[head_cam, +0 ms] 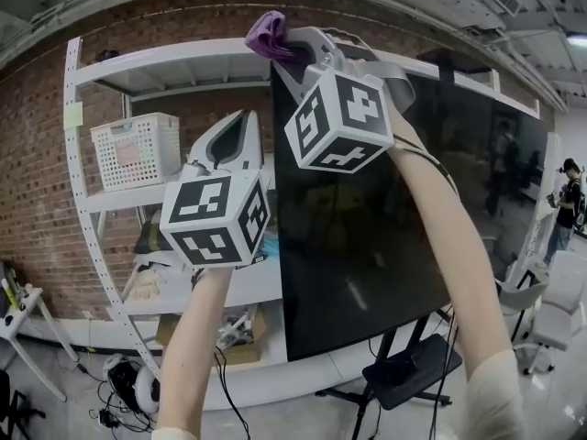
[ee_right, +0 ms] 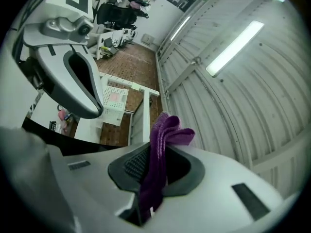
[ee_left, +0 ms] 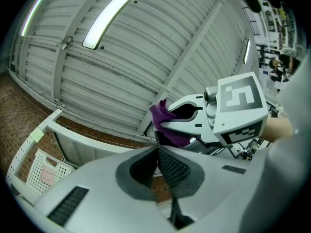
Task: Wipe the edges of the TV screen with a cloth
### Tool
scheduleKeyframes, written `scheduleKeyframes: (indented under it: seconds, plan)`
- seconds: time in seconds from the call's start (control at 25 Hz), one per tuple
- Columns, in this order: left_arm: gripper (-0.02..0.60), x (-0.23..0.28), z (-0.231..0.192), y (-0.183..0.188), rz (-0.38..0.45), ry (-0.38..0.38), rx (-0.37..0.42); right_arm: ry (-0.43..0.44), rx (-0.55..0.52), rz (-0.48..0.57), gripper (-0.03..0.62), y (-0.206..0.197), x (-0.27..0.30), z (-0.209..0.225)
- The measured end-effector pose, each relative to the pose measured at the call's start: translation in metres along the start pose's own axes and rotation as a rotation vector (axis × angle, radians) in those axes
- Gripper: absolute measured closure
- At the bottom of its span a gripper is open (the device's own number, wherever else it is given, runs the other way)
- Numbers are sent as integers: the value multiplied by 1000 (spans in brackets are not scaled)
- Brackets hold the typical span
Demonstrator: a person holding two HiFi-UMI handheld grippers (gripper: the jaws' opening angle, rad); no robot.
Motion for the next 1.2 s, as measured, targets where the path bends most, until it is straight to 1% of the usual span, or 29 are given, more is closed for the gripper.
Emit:
scheduleKeyframes:
  seconds: [0.2, 0.32, 0.44, 0.6, 0.72, 0.88, 0.96, 1.04, 1.12, 1.2]
  plan:
    - [566, 4, 10, -4, -8, 6, 14, 100, -21, 29, 533, -3, -2, -5]
    - [566, 4, 13, -8, -18, 27, 33, 151, -64, 31, 533, -8, 0, -10]
    - [566, 4, 18, -12, -34, 35, 54, 184, -110, 25, 533, -12, 2, -12]
    - [566, 5, 18, -14, -52, 18, 77, 217, -122, 3, 533, -14, 6, -11]
    - [566, 3, 16, -15, -61, 5, 66, 231, -137, -8, 533, -13, 7, -14]
    - [566, -3, 24, -14, -78, -22, 40, 247, -122, -29, 533, -18, 0, -15]
    - [566, -3, 25, -11, -77, -36, 40, 239, -123, -49, 533, -20, -2, -11]
    - [566, -3, 22, -12, -68, -36, 37, 223, -145, -66, 533, -20, 0, -7]
    - [566, -4, 24, -17, -76, -34, 36, 230, -152, -81, 533, -23, -1, -8]
    - [566, -2, 29, -21, -94, -38, 43, 240, -134, -95, 533, -31, -3, -8]
Point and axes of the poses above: the fingertips, and each gripper's own axes: x forward along the fingers, z to its right, y out of its top, the point moved 7 cm from there along -x, backward along the fingers, and after that the axes turned 5 degrees about z, right-handed, at the moved point
